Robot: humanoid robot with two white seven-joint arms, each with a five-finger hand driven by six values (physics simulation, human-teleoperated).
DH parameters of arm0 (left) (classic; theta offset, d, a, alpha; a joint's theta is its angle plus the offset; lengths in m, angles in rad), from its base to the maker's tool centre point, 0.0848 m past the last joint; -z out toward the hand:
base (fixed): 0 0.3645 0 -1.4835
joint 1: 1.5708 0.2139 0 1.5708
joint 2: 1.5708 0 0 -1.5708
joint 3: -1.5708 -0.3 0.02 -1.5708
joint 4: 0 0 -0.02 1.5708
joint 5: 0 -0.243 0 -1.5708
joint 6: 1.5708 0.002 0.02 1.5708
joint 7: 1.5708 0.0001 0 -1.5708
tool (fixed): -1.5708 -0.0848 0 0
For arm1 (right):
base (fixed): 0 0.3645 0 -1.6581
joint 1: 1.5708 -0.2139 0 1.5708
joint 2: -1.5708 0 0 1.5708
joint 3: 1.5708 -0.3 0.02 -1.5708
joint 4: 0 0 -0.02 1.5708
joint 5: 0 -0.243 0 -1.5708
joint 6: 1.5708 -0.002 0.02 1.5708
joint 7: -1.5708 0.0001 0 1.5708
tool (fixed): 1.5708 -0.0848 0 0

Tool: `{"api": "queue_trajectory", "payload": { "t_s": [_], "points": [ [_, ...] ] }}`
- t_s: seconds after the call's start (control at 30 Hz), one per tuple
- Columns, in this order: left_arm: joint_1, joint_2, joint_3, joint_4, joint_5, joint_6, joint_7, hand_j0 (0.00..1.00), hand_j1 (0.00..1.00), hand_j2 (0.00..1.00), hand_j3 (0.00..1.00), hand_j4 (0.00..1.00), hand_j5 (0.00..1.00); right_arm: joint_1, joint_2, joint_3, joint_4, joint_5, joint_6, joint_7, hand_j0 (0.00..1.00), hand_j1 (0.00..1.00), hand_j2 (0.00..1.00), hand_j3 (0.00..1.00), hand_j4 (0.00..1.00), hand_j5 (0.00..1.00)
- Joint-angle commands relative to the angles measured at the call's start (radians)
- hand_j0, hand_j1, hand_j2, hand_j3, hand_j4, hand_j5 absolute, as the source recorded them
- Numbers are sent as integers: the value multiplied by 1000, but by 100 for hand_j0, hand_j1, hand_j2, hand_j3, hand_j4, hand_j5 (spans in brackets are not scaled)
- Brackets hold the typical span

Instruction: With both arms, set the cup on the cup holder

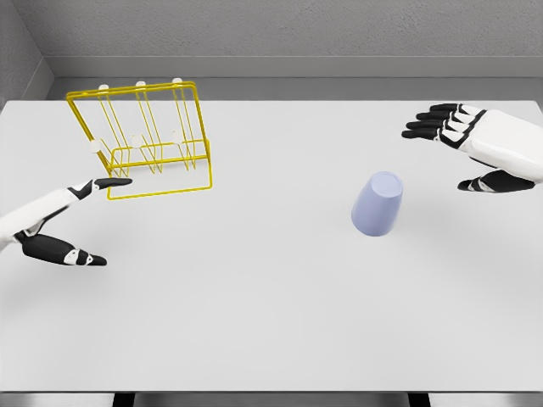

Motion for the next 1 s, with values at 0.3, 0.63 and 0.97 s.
{"api": "queue_trajectory", "payload": {
  "t_s": [0.3, 0.63, 0.97],
  "points": [
    [0, -1, -3, 1, 3, 2, 0, 100, 100, 100, 100, 100, 100, -44, 29, 12, -27, -18, 18, 193, 100, 100, 100, 100, 100, 100],
    [0, -5, -5, 3, -4, 2, 0, 100, 100, 100, 100, 100, 100, -287, 150, 94, -44, -18, 151, 467, 100, 100, 100, 100, 100, 100],
    [-12, -5, -8, -2, -43, 2, 0, 100, 100, 100, 100, 100, 100, -383, 203, 222, -2, -10, 222, 467, 100, 100, 100, 100, 100, 100]
  ]
}}
